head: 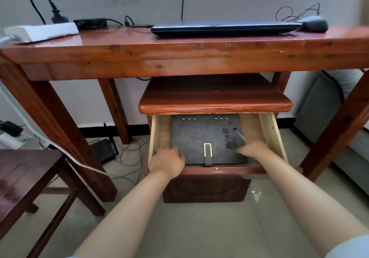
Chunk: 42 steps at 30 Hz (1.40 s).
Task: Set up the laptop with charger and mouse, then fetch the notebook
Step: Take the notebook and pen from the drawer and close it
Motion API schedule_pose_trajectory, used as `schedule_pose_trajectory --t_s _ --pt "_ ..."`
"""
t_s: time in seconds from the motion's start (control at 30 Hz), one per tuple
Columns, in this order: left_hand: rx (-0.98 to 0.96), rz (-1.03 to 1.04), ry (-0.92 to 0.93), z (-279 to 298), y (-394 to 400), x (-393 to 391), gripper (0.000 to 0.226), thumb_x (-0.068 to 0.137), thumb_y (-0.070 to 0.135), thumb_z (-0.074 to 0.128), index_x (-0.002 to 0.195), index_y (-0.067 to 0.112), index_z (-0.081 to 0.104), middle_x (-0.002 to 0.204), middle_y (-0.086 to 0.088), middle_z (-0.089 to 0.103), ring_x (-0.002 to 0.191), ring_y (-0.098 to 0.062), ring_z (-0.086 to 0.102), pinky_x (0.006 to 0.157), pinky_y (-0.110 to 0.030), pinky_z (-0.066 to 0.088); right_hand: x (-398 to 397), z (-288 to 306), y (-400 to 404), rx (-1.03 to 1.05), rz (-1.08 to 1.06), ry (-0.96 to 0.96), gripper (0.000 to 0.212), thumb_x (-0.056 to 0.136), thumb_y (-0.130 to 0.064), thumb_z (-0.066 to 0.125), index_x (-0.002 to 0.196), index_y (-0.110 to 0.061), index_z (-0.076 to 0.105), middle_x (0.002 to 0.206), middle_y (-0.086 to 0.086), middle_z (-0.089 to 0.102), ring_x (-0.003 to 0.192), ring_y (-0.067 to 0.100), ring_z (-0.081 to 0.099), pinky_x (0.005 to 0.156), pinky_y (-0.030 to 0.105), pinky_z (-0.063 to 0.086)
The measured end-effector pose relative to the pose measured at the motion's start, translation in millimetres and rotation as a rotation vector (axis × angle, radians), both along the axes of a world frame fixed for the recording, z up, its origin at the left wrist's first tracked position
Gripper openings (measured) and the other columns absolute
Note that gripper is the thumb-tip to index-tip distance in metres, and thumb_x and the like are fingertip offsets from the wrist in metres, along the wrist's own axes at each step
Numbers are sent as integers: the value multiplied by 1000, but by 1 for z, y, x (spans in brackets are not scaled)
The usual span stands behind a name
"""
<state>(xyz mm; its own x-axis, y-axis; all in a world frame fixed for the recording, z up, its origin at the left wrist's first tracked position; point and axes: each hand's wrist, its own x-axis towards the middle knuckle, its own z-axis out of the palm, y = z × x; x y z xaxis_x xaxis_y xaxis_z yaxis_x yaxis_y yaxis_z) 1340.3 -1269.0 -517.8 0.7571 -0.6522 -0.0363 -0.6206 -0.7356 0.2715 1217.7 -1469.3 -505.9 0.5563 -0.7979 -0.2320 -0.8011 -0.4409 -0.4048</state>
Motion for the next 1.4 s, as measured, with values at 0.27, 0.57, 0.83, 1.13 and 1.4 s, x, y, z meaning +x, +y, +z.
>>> schedule_pose_trajectory --t_s 0.27,0.57,0.83,1.13,1.4 --pt "-24 -108 -130 -5 0 1 38 96 28 33 126 8 46 137 -11 48 130 -26 37 107 -36 32 23 -14 4 428 -257 -278 58 74 -23 77 119 3 51 127 18 56 115 32 53 98 38 46" --pt "-170 -131 -158 -9 3 5 72 85 57 45 141 13 29 150 -7 34 142 -22 23 117 -38 20 18 18 22 594 -155 -492 50 83 -31 66 120 -1 52 102 11 65 94 26 62 62 31 48" --pt "-283 -556 -736 21 15 -15 55 49 39 88 88 5 73 81 -8 77 69 -21 74 62 -29 59 -33 41 45 819 -273 -635 22 88 -20 61 74 -8 50 59 4 49 17 6 44 21 6 19" --pt "-219 -867 -976 77 54 -45 24 72 8 65 94 6 73 89 -18 76 76 -27 74 61 -31 60 -80 66 79 777 -93 -800 20 90 -22 57 75 -9 53 51 1 56 26 0 48 23 8 24" --pt "-113 -696 -964 110 42 -22 33 62 -4 74 94 2 72 93 -22 75 76 -33 74 54 -36 60 -37 92 70 724 -95 -904 22 91 -30 55 75 -14 53 63 -1 48 49 10 41 27 10 26"
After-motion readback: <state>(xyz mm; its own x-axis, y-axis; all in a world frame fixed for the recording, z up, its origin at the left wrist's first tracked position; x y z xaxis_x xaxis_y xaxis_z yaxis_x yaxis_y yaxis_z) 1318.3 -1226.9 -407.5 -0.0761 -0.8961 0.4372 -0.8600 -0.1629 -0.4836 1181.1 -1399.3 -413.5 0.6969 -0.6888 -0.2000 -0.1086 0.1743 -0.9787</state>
